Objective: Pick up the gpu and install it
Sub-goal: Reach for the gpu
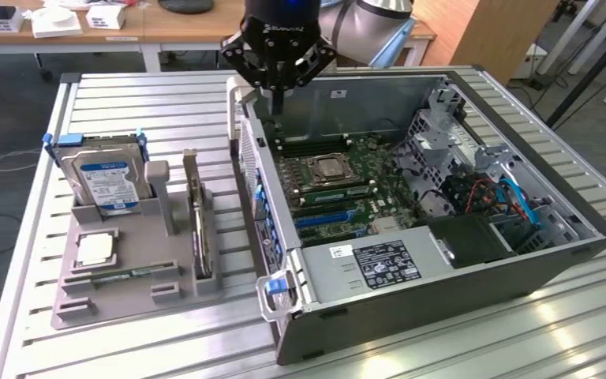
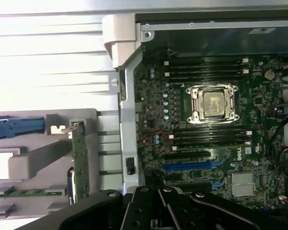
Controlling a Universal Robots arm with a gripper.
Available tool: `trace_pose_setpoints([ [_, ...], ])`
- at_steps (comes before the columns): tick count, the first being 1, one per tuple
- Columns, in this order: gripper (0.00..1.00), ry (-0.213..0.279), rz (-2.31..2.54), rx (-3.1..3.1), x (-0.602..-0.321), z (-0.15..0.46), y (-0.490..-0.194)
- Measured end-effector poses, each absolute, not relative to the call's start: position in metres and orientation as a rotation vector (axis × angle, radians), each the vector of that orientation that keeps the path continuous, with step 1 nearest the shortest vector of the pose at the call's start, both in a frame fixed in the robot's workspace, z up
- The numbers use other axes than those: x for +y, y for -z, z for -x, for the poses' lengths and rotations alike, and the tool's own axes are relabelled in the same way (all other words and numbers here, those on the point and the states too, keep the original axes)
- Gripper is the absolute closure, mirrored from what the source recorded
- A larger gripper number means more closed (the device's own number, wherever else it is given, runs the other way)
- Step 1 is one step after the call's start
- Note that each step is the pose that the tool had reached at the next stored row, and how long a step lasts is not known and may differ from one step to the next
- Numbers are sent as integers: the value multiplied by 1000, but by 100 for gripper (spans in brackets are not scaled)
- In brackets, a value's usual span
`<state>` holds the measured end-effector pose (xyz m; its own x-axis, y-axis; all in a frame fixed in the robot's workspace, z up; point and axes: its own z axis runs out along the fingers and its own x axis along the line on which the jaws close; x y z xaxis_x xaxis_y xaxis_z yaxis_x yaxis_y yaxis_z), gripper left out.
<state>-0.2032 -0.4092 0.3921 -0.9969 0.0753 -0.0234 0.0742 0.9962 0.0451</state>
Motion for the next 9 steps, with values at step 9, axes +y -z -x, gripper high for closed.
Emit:
trace_pose_setpoints([
  [9,89,-69,-117,3114,-430,234,-391],
])
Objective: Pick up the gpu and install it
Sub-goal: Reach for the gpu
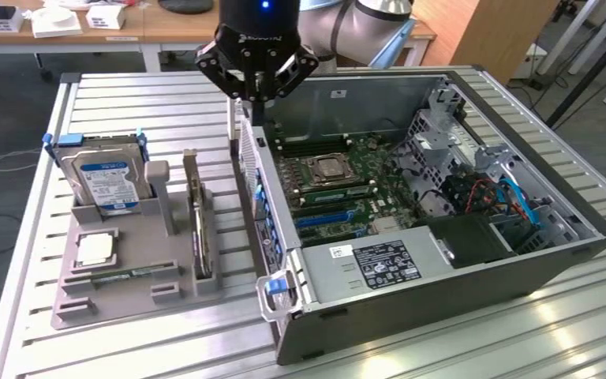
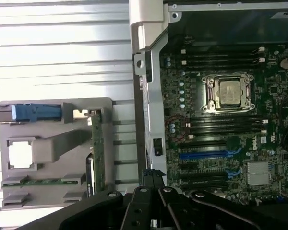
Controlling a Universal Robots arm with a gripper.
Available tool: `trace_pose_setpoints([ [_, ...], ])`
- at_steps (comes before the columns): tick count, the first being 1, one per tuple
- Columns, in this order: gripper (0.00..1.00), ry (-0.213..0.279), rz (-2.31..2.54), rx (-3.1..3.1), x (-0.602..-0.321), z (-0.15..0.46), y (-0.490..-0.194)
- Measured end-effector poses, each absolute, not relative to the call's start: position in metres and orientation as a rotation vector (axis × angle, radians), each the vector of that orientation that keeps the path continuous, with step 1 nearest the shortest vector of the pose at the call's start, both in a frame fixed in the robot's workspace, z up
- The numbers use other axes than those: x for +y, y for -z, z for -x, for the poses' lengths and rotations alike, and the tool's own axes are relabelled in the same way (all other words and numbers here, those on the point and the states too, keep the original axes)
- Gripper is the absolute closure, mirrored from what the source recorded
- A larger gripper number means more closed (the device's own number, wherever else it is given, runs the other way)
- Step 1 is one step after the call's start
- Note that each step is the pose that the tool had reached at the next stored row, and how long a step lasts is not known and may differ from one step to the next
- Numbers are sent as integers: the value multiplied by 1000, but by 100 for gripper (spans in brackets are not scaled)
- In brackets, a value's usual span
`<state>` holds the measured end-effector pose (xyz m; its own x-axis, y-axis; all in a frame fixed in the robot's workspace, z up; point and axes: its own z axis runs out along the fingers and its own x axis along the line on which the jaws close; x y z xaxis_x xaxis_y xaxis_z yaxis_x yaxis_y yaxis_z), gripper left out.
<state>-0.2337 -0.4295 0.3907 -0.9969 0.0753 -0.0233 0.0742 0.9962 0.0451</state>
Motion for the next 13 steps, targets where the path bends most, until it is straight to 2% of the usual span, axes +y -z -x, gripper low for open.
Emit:
trace_pose_setpoints([
  [13,89,-69,-117,3114,-457,273,-381],
])
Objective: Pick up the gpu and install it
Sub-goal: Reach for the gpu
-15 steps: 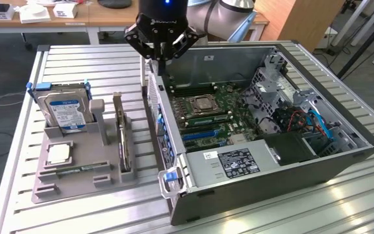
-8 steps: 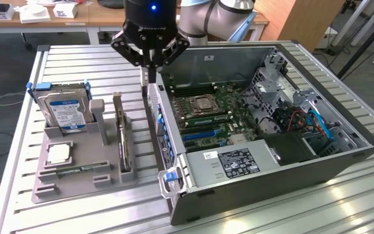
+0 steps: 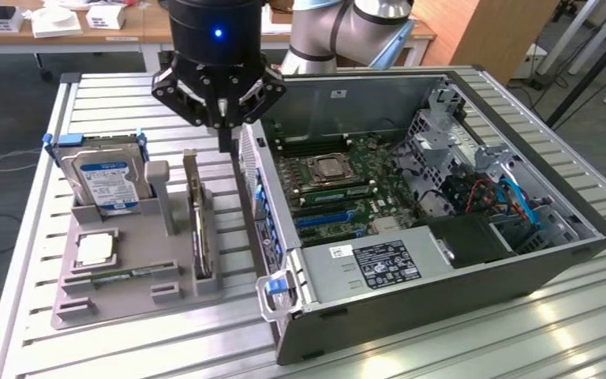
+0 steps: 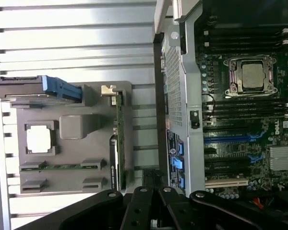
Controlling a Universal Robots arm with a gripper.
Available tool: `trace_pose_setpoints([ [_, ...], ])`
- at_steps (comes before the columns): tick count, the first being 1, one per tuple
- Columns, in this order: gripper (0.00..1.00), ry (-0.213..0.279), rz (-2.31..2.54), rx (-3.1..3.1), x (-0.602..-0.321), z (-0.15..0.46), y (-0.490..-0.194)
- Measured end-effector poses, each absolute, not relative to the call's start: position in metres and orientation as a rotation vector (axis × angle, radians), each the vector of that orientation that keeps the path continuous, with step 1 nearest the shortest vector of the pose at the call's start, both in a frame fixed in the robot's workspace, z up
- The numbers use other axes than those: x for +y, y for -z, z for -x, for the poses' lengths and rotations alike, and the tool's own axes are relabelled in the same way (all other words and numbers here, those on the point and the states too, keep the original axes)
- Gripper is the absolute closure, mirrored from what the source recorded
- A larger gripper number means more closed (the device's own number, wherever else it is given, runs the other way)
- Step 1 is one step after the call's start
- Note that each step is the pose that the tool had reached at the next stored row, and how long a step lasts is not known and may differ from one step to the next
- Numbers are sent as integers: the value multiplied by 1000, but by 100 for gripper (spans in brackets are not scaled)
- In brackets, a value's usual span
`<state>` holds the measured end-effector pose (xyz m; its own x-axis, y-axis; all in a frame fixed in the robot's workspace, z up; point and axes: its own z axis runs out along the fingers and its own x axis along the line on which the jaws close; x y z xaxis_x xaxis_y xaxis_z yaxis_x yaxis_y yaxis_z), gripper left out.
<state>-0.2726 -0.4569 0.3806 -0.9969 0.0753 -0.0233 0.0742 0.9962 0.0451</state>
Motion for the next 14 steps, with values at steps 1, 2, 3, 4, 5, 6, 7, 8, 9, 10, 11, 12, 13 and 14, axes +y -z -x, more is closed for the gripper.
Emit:
trace_pose_setpoints([
  [1,89,-69,-117,3114,-457,274,-379],
  [2,89,-69,-117,3114,-457,275,-377],
  [3,89,-69,-117,3114,-458,277,-375],
  [4,89,-69,-117,3114,-458,280,-374],
  [5,89,-69,-117,3114,-458,283,-372],
  [6,89,-69,-116,3114,-458,285,-371],
  [7,89,-69,-117,3114,-458,286,-371],
  [8,89,-69,-117,3114,-458,287,-371],
  [9,89,-69,-116,3114,-458,289,-371],
  [10,89,-69,-116,3114,-458,293,-371],
  [11,89,-69,-117,3114,-458,298,-371],
  [12,89,-69,-117,3114,-458,301,-370],
  [13,89,-69,-117,3114,-458,304,-370],
  [14,89,-69,-117,3114,-458,306,-370],
])
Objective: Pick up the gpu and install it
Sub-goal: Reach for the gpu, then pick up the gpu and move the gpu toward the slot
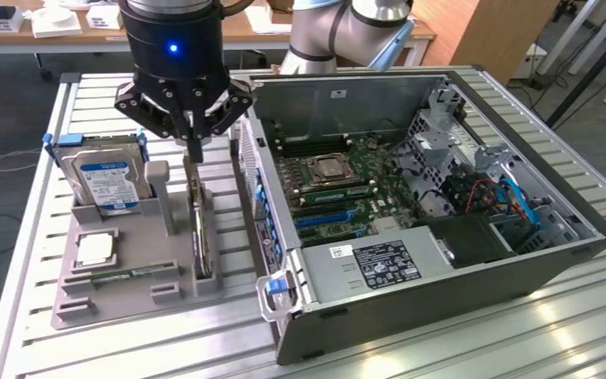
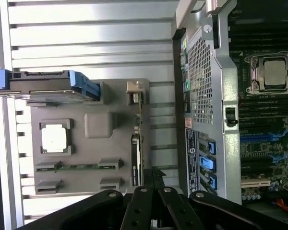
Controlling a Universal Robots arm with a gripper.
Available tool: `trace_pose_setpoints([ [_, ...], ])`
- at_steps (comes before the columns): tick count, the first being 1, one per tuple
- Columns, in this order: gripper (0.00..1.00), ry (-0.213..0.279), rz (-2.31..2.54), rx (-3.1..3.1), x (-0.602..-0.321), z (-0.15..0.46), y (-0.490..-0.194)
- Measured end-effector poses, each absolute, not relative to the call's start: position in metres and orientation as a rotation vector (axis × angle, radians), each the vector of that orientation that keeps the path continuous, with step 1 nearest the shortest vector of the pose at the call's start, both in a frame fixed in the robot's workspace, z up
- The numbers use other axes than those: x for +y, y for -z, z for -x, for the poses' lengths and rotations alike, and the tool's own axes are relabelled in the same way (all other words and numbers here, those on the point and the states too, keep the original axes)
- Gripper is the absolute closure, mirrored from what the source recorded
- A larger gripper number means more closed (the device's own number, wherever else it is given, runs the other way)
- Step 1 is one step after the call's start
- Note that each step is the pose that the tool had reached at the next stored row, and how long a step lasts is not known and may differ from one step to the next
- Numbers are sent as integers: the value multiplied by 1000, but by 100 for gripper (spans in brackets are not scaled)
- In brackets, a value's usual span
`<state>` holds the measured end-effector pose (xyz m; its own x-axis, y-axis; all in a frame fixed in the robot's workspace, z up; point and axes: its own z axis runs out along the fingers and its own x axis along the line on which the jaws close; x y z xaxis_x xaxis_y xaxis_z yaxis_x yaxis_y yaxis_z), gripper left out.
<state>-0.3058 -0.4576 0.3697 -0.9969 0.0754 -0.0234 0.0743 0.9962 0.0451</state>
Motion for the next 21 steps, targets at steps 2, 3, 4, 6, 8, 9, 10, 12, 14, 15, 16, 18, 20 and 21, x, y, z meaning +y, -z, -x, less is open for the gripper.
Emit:
trace_pose_setpoints([
  [2,89,-69,-117,3114,-458,306,-370],
  [3,89,-69,-117,3114,-458,306,-370],
  [4,89,-69,-117,3118,-458,306,-370],
  [6,89,-68,-117,3122,-458,306,-370],
  [8,89,-69,-117,3123,-458,306,-370],
  [9,89,-69,-117,3123,-458,306,-370],
  [10,89,-69,-117,3123,-458,306,-370],
  [12,89,-68,-117,3123,-458,306,-370],
  [14,89,-68,-117,3124,-458,306,-370],
  [15,89,-68,-117,3124,-458,306,-370],
  [16,89,-68,-117,3124,-458,306,-370],
  [18,77,-68,-117,3124,-458,306,-370],
  [20,71,-68,-117,3125,-458,306,-370],
  [21,71,-68,-117,3125,-458,306,-370],
])
